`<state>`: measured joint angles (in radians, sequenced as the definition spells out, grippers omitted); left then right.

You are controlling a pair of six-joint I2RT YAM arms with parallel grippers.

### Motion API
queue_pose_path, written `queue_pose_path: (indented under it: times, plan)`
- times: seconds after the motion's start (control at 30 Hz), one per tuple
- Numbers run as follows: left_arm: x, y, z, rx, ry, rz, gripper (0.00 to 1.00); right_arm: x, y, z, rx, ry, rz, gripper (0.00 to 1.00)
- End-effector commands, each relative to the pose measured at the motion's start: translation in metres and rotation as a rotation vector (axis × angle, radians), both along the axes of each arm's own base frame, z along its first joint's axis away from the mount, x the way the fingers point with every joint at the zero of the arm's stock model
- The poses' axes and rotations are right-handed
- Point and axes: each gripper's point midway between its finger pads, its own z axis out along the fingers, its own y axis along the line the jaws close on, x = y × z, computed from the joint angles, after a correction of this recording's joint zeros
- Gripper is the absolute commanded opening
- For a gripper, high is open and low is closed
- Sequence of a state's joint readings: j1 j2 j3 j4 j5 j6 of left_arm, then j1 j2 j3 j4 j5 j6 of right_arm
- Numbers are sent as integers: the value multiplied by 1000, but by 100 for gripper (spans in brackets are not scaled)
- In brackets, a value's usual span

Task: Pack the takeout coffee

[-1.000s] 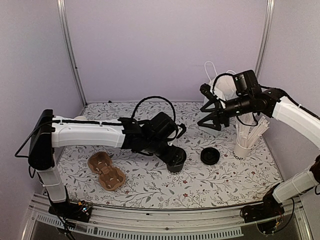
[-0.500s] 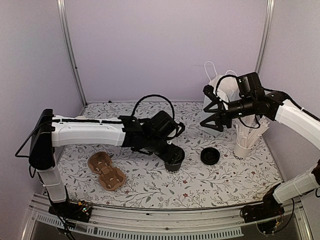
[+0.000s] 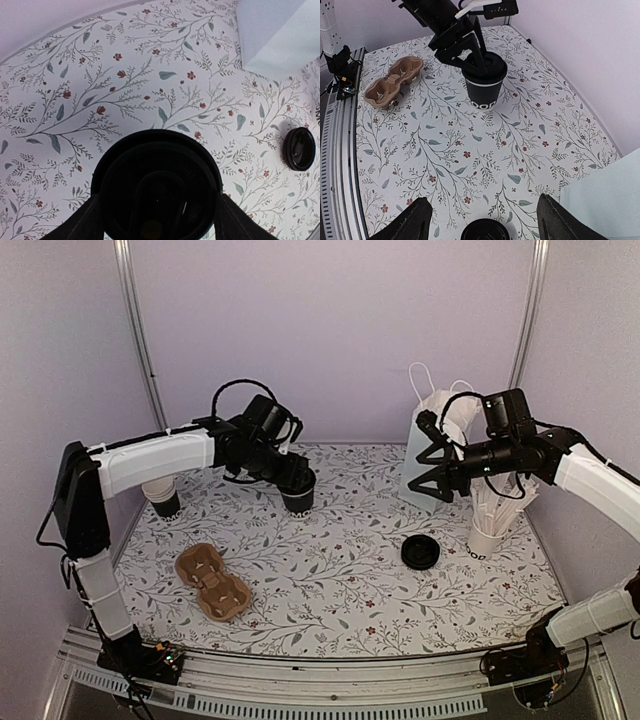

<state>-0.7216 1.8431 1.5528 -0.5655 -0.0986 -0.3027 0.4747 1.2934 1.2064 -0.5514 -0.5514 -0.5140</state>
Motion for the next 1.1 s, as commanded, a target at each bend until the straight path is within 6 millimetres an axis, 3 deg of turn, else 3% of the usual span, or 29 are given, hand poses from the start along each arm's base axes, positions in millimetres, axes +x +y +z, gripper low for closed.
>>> queue_pose_path:
  times: [0.0, 0.3, 0.57, 0.77, 0.93, 1.07]
  plan:
    - [24, 5, -3, -6, 12, -6, 61, 4, -4, -7, -16, -19, -15, 75]
    - [73, 17, -26, 25, 30, 32, 60, 11, -8, -13, -57, -17, -41, 75]
    - [92, 11, -33, 32, 41, 6, 60, 16, -11, -22, -86, -9, -63, 75]
    - [94, 8, -37, 33, 38, -24, 60, 62, -32, 8, -33, 7, -195, 74]
    - [96, 7, -40, 30, 57, -28, 77, 86, -44, 16, -45, 3, -269, 73]
    - [92, 11, -23, 35, 39, -24, 83, 103, -49, 27, -60, -19, -325, 73]
